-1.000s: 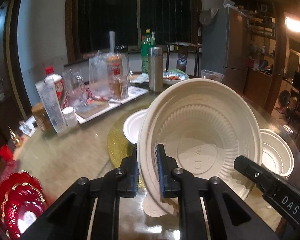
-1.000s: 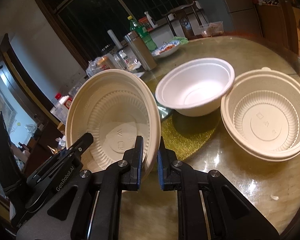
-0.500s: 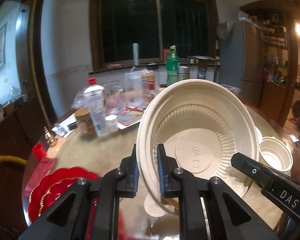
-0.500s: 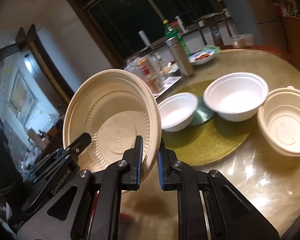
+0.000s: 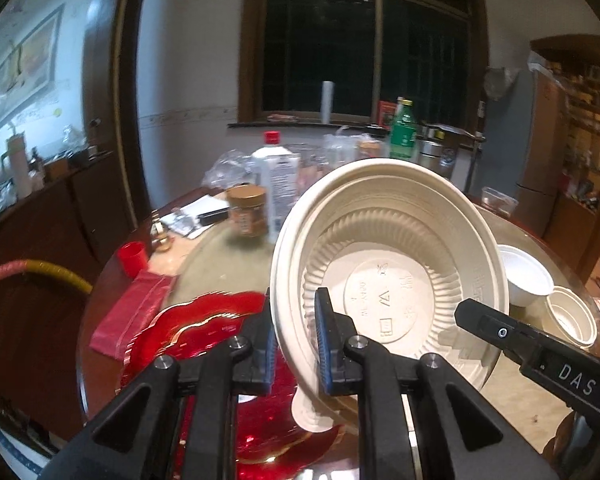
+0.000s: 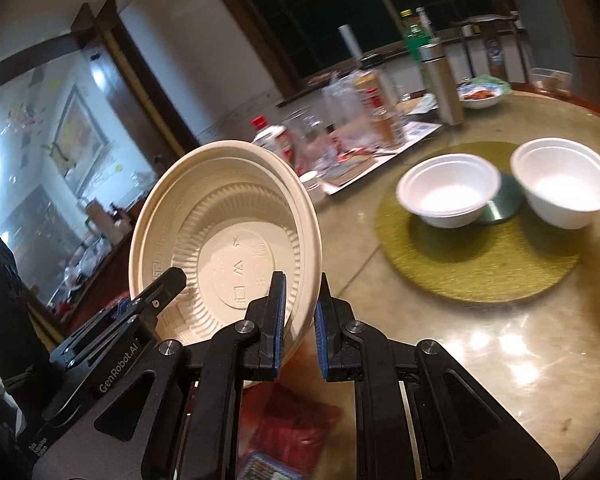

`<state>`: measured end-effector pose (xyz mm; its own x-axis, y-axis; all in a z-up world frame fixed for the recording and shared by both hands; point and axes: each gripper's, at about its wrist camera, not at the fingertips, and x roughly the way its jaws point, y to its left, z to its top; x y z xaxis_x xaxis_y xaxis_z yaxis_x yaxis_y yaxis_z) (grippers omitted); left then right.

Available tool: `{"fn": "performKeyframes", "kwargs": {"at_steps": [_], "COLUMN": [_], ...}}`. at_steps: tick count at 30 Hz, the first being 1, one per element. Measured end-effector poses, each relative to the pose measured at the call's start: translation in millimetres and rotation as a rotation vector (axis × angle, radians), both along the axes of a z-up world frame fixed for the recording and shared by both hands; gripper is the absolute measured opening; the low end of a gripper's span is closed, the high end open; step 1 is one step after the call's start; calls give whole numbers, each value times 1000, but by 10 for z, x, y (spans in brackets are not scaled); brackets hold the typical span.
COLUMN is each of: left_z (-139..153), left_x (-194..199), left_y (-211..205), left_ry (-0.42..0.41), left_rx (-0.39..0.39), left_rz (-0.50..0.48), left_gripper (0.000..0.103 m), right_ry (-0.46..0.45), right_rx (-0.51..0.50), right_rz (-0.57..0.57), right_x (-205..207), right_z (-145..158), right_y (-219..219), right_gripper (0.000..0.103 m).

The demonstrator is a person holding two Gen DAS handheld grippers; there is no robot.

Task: Organize plates and bowls
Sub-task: 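Lift the beige bowl with the right tool and carry it over the red plates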

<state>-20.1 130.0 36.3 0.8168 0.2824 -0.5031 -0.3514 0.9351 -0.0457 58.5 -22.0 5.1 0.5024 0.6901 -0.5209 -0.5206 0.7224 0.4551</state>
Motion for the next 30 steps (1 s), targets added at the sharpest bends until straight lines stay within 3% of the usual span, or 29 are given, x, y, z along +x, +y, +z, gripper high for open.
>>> {"fn": "performKeyframes", "kwargs": {"at_steps": [16,30], "left_z": [-250,-434], "left_x": [-200,-258], "left_y": [513,689], "left_ry": [77,139], "left_rx": [-42,-100], "left_rz": [123,127], "left_gripper": [16,17], "right_ry": [47,107], "right_rx": [-95,-151], "right_rz": [180,237], "right_x": [-113,-105], "right_z": [-144,-294], "right_y": [717,923], "right_gripper": [13,13]}}
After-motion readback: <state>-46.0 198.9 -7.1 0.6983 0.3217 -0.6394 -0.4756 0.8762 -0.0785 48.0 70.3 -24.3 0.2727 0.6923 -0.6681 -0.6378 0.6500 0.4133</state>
